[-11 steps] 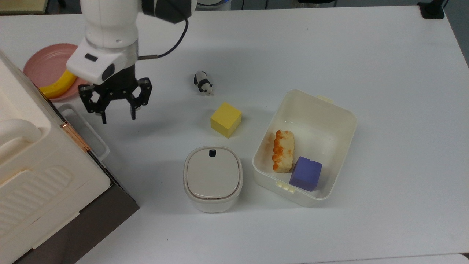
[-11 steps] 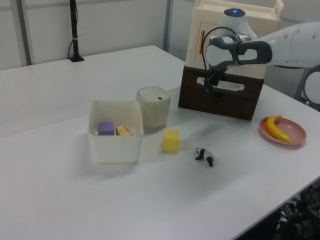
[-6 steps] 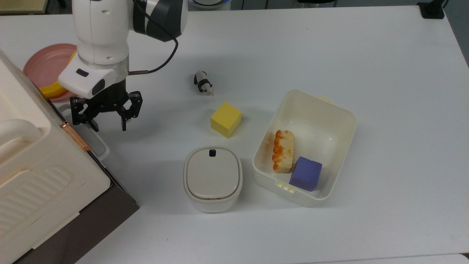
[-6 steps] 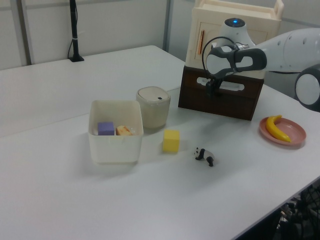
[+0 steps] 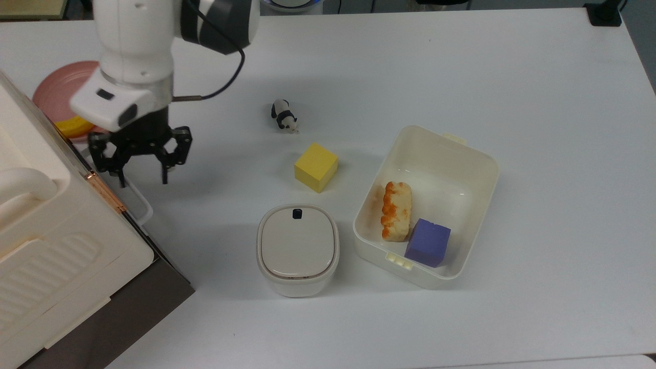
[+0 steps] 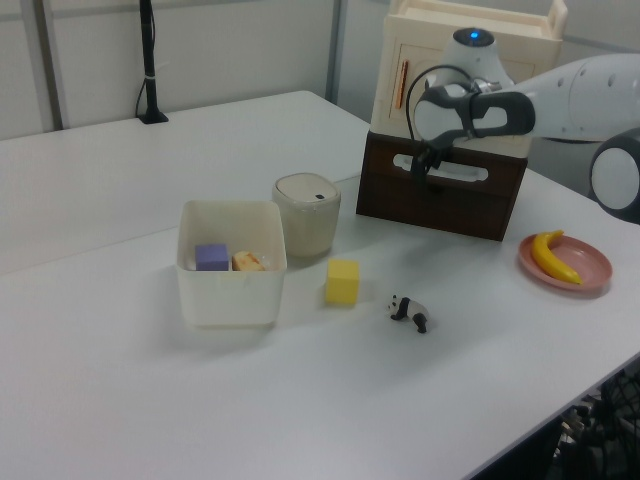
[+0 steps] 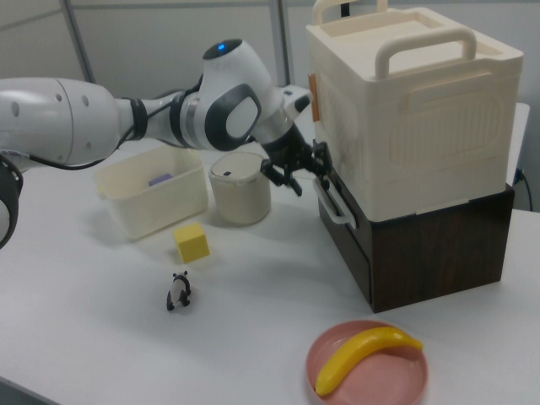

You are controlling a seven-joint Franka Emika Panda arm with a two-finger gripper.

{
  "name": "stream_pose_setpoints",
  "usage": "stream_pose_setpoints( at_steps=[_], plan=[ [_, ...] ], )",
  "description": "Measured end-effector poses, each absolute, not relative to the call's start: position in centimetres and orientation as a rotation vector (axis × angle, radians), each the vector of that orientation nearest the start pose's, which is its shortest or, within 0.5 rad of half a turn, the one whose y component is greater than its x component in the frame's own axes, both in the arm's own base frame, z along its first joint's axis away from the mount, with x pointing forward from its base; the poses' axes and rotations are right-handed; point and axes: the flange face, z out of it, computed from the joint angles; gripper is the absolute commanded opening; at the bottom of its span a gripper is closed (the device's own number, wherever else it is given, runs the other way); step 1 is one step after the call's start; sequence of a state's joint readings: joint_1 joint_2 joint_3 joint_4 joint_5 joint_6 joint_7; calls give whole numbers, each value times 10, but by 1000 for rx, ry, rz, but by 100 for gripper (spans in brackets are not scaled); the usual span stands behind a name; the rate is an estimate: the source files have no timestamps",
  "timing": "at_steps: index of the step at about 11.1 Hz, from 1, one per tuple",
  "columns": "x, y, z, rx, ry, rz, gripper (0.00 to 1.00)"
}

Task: Slide the drawer open
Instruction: 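Lower the gripper and hook it onto the drawer handle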

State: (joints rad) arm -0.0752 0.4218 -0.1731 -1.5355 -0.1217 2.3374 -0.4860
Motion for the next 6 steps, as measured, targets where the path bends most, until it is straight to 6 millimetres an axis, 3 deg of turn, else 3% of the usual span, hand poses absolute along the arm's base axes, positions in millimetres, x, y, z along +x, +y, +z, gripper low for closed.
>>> stream_pose_setpoints(
  at_steps=[2,6],
  plan=[
    [696,-166,479,-3367,-546,-576,64],
    [696,-166,460,-3368,-559,-519,64]
  ],
)
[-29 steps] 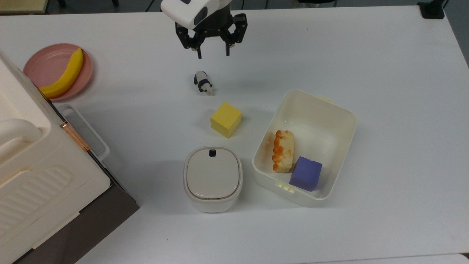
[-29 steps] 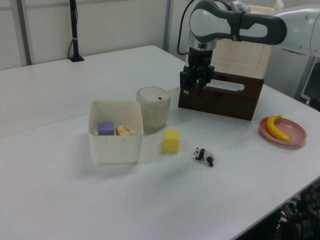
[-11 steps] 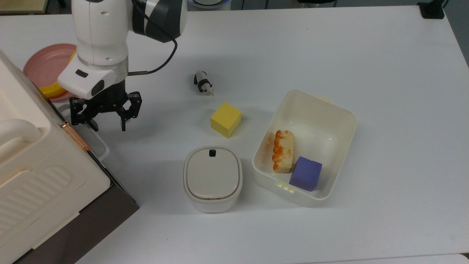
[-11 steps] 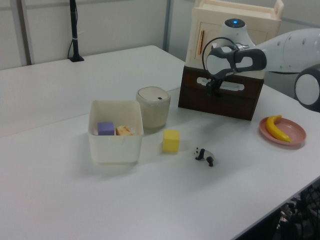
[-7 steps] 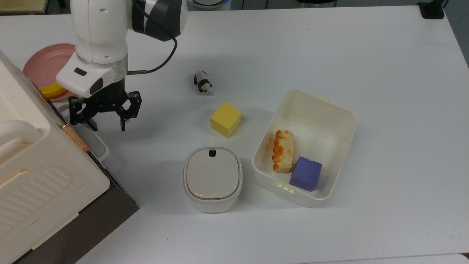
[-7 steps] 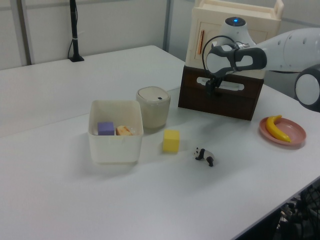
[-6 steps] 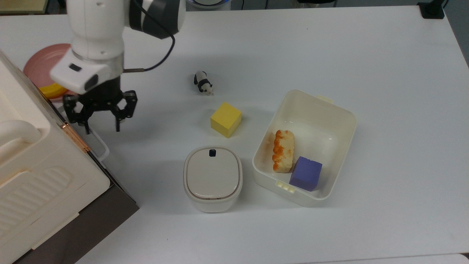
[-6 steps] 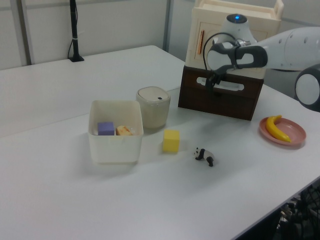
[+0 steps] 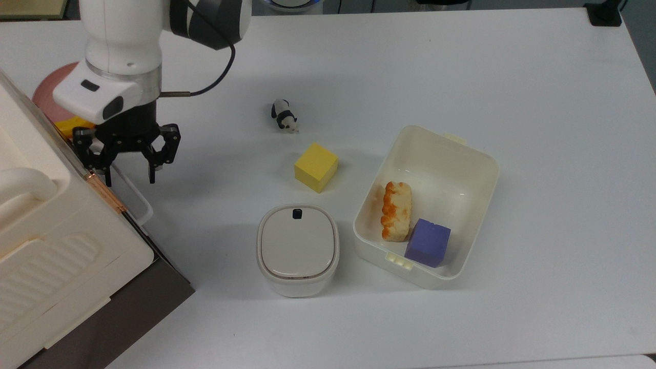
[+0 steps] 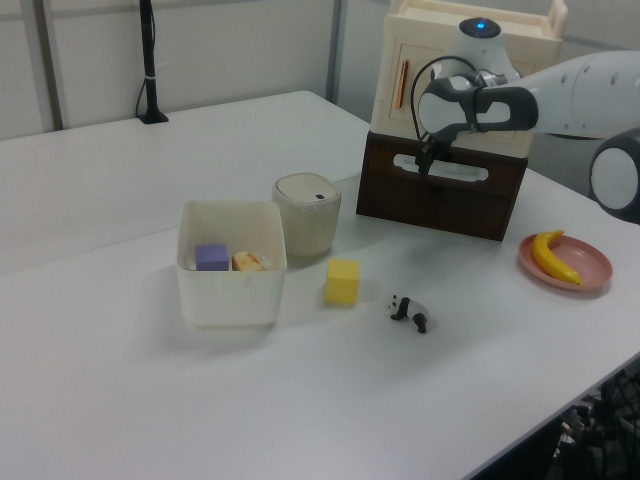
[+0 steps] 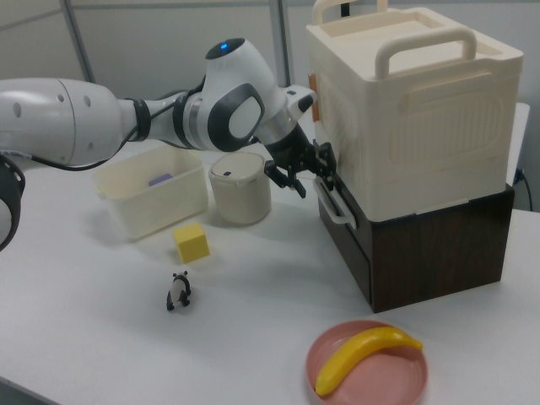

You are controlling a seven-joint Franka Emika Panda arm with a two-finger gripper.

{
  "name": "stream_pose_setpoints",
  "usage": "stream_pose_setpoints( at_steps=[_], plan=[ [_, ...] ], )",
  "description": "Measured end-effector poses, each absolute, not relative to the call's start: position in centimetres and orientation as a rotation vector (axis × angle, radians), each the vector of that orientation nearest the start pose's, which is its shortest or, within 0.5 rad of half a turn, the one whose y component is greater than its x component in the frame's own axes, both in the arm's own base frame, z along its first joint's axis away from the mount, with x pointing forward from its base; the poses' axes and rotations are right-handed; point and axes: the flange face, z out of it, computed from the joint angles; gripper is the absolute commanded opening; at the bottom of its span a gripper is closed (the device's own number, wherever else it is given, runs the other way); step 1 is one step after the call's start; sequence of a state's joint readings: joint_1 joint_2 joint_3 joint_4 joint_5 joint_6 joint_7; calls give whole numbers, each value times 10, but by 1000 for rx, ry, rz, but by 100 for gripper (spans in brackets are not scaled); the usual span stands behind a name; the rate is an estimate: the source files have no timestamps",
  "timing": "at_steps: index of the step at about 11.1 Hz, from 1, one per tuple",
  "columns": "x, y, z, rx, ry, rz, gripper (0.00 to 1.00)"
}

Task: Slide the drawer open
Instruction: 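Lower the gripper and hook it onto the drawer handle, then pull the drawer handle outward, sliding the drawer out of the unit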

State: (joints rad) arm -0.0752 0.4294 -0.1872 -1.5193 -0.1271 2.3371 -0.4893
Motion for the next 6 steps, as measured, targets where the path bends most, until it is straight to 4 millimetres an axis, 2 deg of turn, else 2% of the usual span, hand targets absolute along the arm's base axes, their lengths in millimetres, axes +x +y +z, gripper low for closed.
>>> stream_pose_setpoints(
  at_steps=[2,6],
  plan=[
    [694,-165,441,-3361,-591,-461,64],
    [692,-157,433,-3347,-659,-397,62]
  ],
)
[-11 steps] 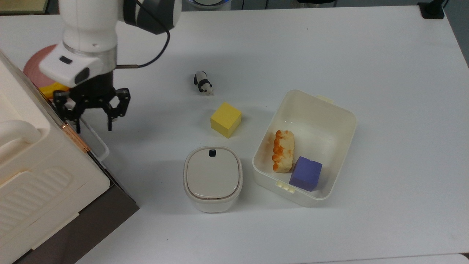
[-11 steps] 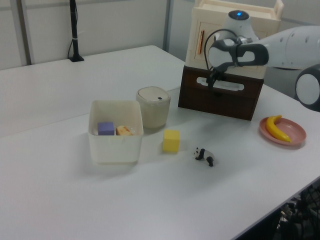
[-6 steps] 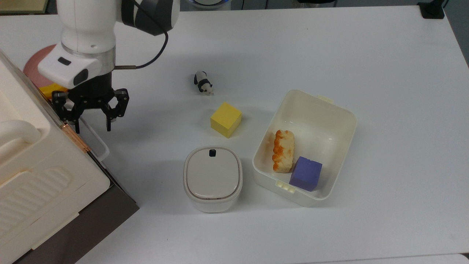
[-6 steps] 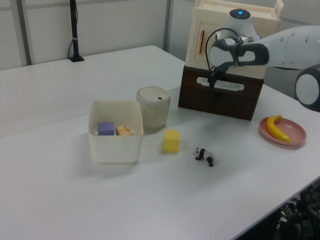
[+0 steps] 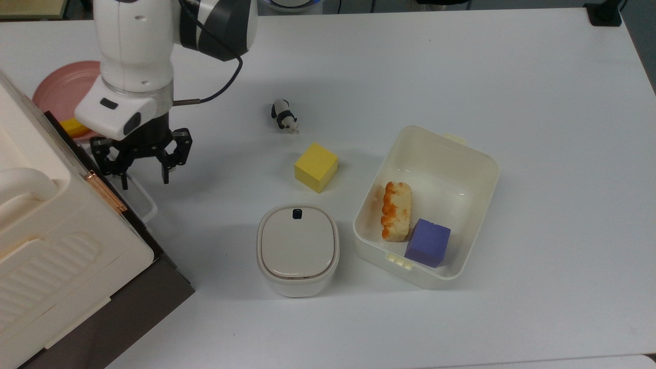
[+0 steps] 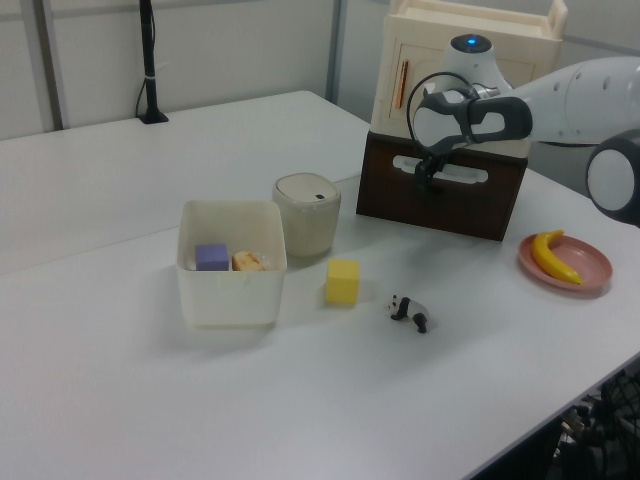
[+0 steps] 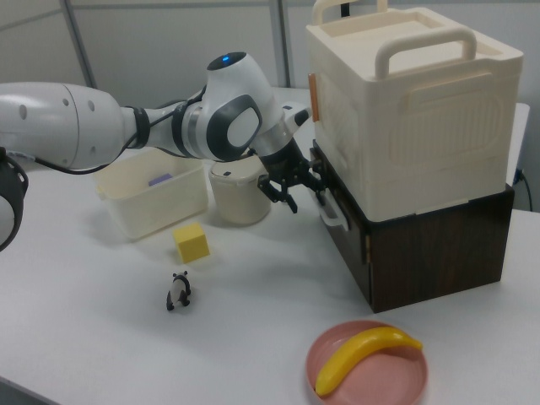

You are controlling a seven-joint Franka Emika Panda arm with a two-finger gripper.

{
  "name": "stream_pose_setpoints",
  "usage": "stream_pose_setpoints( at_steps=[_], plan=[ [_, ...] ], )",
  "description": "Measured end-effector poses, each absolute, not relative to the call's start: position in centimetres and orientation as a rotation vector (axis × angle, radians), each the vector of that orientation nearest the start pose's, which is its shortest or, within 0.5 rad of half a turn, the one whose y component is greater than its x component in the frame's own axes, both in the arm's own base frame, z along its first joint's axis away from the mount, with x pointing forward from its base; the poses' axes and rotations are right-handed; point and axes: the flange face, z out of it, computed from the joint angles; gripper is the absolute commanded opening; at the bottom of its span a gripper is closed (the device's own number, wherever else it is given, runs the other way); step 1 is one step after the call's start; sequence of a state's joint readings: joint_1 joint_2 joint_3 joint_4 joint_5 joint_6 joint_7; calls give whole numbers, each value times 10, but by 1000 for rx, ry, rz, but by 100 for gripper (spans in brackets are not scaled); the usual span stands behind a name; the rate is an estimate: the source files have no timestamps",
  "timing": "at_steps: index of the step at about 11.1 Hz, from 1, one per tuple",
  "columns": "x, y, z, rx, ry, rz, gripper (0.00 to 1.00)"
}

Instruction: Slide the drawer open

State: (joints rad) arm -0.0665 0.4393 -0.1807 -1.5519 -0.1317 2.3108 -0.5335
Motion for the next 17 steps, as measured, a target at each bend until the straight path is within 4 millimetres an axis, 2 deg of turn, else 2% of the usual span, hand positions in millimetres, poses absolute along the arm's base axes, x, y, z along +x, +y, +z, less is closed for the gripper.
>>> stream_pose_setpoints(
  at_steps=[3,5,8,11,12,13,14,15,17],
  plan=[
    [684,-123,431,-3292,-752,-176,62],
    [679,-111,434,-3267,-767,-104,62],
    [674,-89,441,-3231,-807,-62,62],
    [674,-52,452,-3195,-887,-81,67],
    [674,-52,453,-3195,-887,-82,68],
    [674,-53,453,-3195,-885,-82,71],
    [674,-53,455,-3195,-879,-90,79],
    [674,-52,466,-3197,-865,-122,86],
    [669,-49,505,-3216,-719,-242,100]
  ],
)
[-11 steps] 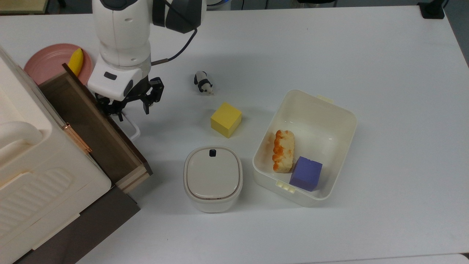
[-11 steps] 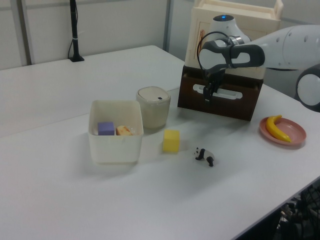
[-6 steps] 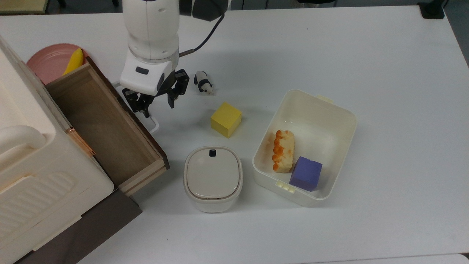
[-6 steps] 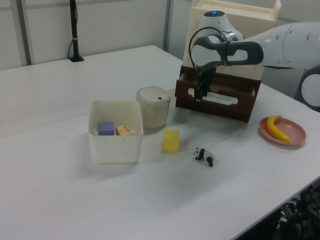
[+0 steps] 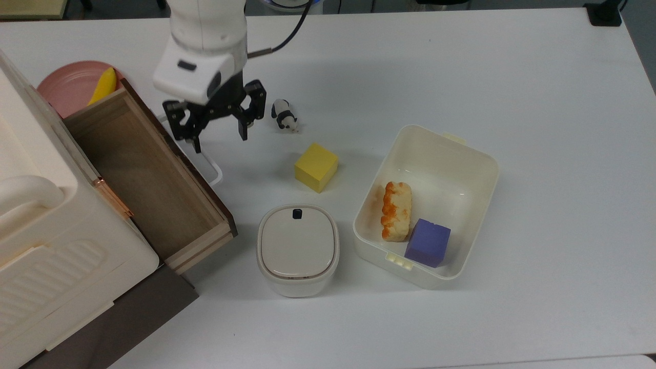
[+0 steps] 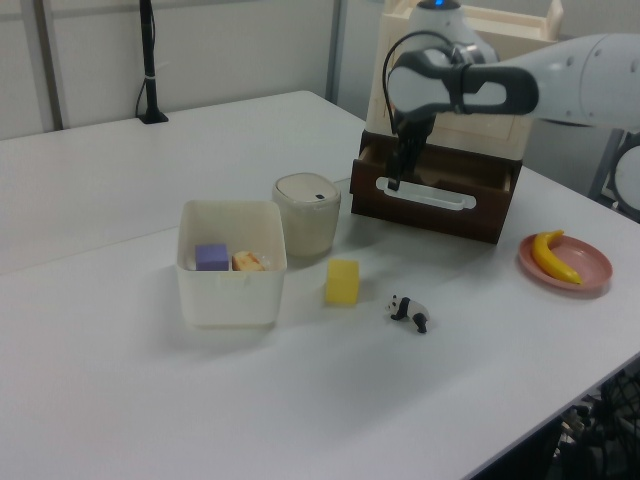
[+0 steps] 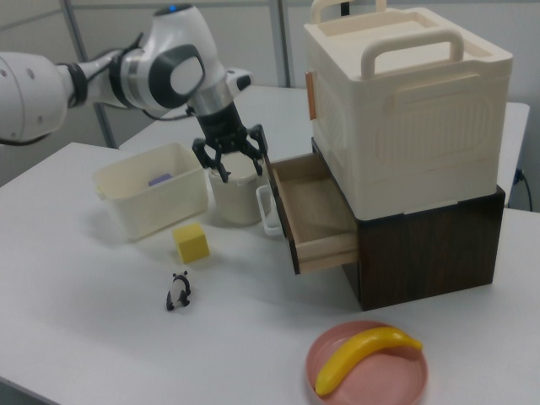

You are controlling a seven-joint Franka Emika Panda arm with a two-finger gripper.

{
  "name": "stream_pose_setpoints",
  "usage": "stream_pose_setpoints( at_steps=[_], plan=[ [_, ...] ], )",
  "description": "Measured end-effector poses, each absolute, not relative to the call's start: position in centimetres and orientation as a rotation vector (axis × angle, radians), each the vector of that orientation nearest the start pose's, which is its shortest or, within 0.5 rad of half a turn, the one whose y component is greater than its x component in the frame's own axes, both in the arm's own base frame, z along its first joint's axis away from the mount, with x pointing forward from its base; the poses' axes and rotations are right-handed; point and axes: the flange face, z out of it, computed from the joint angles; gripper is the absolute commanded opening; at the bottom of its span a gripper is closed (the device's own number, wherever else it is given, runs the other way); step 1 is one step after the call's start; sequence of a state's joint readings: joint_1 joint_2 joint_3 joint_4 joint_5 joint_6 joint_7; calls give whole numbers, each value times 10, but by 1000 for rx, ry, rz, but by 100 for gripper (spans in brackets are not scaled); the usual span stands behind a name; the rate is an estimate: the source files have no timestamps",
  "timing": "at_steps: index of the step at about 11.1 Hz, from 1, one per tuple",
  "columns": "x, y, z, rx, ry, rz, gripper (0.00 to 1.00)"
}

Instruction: Slide the drawer open

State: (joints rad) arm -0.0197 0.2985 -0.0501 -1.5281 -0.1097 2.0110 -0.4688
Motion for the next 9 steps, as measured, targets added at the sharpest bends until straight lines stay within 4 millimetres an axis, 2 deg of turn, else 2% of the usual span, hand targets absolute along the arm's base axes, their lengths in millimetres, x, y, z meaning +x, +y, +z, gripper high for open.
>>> stream_pose_setpoints(
  at_steps=[2,4,6,7,9],
  plan=[
    [654,-28,531,-3219,-447,-238,100],
    [632,0,547,-3194,-133,-111,100],
    [608,19,572,-3175,155,-32,100],
    [601,24,582,-3167,268,-34,100],
    [598,24,584,-3159,352,-35,100]
  ],
)
